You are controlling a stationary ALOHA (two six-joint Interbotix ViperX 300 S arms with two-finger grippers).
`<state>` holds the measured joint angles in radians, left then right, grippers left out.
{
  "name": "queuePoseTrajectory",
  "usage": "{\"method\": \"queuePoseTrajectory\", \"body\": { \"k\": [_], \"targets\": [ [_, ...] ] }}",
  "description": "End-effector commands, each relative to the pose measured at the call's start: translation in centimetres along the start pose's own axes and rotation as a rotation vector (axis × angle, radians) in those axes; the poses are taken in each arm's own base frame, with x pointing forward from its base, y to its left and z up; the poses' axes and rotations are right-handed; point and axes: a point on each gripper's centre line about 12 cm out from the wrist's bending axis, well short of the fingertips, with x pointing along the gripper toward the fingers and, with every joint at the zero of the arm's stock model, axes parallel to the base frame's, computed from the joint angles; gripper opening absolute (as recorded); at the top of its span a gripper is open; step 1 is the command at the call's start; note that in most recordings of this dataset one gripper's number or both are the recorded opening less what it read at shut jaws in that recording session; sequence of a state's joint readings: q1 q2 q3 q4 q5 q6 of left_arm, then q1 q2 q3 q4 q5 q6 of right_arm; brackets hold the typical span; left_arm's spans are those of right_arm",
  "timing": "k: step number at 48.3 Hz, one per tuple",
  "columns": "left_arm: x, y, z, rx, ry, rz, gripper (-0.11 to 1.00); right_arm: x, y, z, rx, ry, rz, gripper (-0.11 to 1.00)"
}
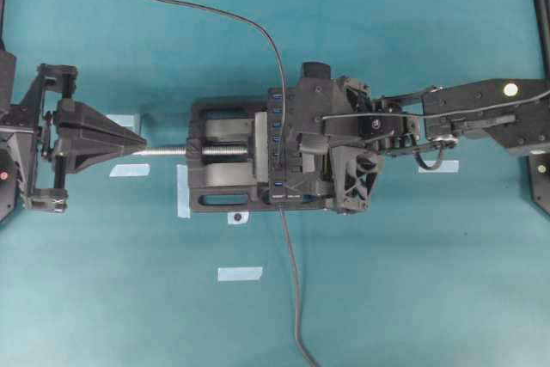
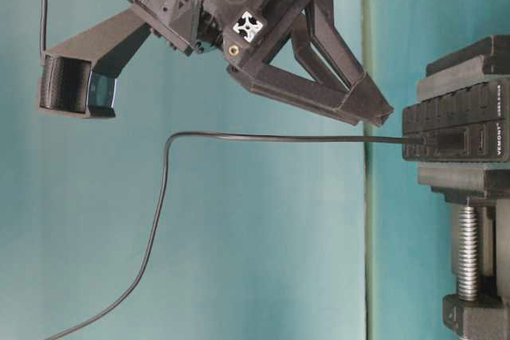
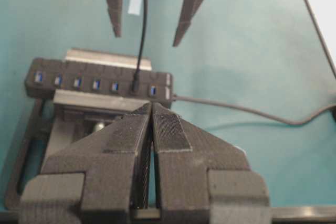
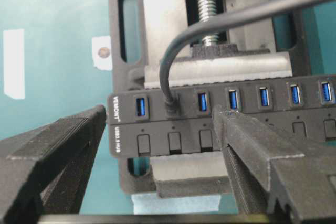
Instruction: Insert the USB into the second port from the front of the fixed hub.
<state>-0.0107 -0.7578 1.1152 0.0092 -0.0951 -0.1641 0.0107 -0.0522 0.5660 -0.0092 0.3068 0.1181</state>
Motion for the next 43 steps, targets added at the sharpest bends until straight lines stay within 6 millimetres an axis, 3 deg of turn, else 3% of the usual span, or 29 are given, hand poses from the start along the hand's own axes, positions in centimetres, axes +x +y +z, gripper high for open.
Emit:
{"method": "queuePoseTrajectory", "body": {
  "k": [1, 43],
  "targets": [
    [0.09, -0.21, 1.09, 0.002, -0.029, -0.006, 0.01, -0.47, 0.19, 0.56, 0.008, -0.024, 0.005, 0.86],
    [0.38, -0.18, 0.93, 0.0, -0.016, -0.004, 0.01, -0.16, -0.19, 0.39, 0.012, -0.014, -0.002, 0.86]
  ]
}}
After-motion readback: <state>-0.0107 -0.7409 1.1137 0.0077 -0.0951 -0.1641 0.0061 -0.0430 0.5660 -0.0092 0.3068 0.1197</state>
